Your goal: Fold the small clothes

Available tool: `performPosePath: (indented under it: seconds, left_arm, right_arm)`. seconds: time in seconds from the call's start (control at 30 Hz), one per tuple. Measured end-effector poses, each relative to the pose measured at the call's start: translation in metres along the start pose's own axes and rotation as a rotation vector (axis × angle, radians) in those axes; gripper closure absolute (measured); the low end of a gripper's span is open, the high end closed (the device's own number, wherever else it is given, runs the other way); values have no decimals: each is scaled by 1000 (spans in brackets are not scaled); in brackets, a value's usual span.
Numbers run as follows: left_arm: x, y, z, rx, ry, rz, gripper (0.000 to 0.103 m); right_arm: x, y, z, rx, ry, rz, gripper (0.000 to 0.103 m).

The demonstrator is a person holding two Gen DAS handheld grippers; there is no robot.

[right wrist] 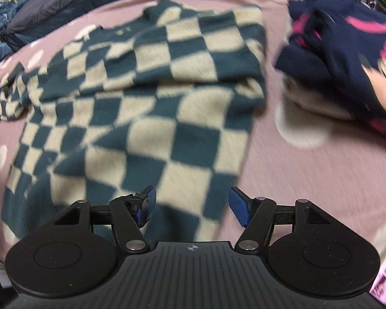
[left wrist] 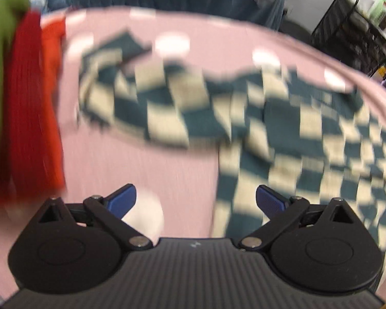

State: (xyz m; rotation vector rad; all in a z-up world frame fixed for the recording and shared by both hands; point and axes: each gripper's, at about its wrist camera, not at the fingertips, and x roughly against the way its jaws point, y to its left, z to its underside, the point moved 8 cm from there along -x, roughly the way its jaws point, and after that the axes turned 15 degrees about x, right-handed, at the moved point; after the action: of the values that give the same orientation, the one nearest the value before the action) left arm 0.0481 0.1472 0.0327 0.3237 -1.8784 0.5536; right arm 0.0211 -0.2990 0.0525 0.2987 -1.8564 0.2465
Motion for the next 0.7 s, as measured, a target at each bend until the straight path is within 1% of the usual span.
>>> performPosePath:
  seconds: [0.07,0.13,0.23,0.3,0.33,0.4,0.47,0.53,0.57,0.6,0.63,0.7]
  left_arm:
    - [-8,2,28,13,42,18,3]
    - [-13,4,49,16,69,35,3]
    - [-17,3,77,-8,116,32,3]
    - [-16,1,94,-36,150,50,3]
    - [-16,1,99,-54,150,52,3]
    - [-13,4,106,-87,130,29,3]
    - [-12,12,111,-88,122,12,3]
    - [-10,19,112,-66,122,33,9]
    - [-9,19,115,-58,135,68,10]
    - [-11,17,117,-65,165,100,11]
    - [-13,17,122,-75,195,102,13]
    - [-18,17,130,-90,233,72,16]
  right_arm:
    - [0,0,12,1,22,5,1]
    - [0,1,20,-2,37,2,1]
    - [-1,6,29,0,54,-7,1]
    - [0,10,34,4,61,-15,1]
    - [0,11,36,5,64,-17,1]
    - [2,14,40,5,67,-19,1]
    - [5,16,45,7,68,-23,1]
    - [7,16,52,1,74,-29,1]
    - [8,16,56,-5,77,-34,1]
    - [9,16,60,-12,82,-39,1]
    - [9,16,65,-20,89,-46,1]
    - [7,17,72,-34,109,-55,1]
